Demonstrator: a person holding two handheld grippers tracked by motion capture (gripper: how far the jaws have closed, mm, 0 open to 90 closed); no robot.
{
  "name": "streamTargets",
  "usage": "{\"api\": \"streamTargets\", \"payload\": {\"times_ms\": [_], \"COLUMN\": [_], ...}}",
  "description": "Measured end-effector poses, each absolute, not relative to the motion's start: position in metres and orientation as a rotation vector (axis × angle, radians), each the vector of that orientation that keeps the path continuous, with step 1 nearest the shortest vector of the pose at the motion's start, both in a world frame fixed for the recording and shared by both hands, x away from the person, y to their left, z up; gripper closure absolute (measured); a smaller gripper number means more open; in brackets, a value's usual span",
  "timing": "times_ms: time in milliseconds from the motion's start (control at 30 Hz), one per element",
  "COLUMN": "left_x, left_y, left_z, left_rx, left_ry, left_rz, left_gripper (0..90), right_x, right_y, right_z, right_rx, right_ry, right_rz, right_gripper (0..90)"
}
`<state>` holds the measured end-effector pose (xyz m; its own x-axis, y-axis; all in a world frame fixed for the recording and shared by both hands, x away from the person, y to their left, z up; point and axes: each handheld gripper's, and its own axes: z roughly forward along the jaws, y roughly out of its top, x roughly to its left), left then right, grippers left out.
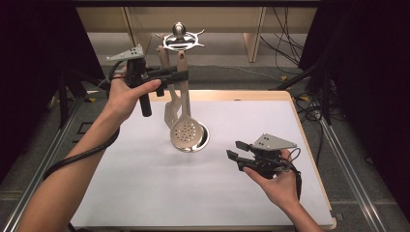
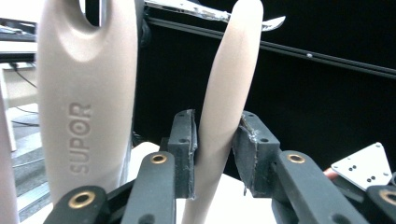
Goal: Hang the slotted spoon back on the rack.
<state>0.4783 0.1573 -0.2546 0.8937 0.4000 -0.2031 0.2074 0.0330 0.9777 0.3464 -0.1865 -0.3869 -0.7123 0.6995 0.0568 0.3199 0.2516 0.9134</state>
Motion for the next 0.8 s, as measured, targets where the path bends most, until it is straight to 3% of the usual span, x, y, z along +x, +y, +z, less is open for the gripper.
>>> {"api": "streamTargets", "payload": {"times_ms": [367,800], "left_x": [0.442,0.401], "left_y": [0.168,0.193], "left_z": [-0.266,-0.295], "left_rx": [1.586,1.603], "left_ry": [0.538,0.597], "left_rz": [0.405,0.498], "left_gripper": [46.5,37.1], "right_x": [0.349,0.350], "right_y": [-0.198,-0.212], "right_z": [-0.382,-0.379], "right_rx": [0.964,1.003], "right_ry": [2.153,2.147], "right_rz": [1.451,1.420], "right_gripper": [52.4,51.2]}}
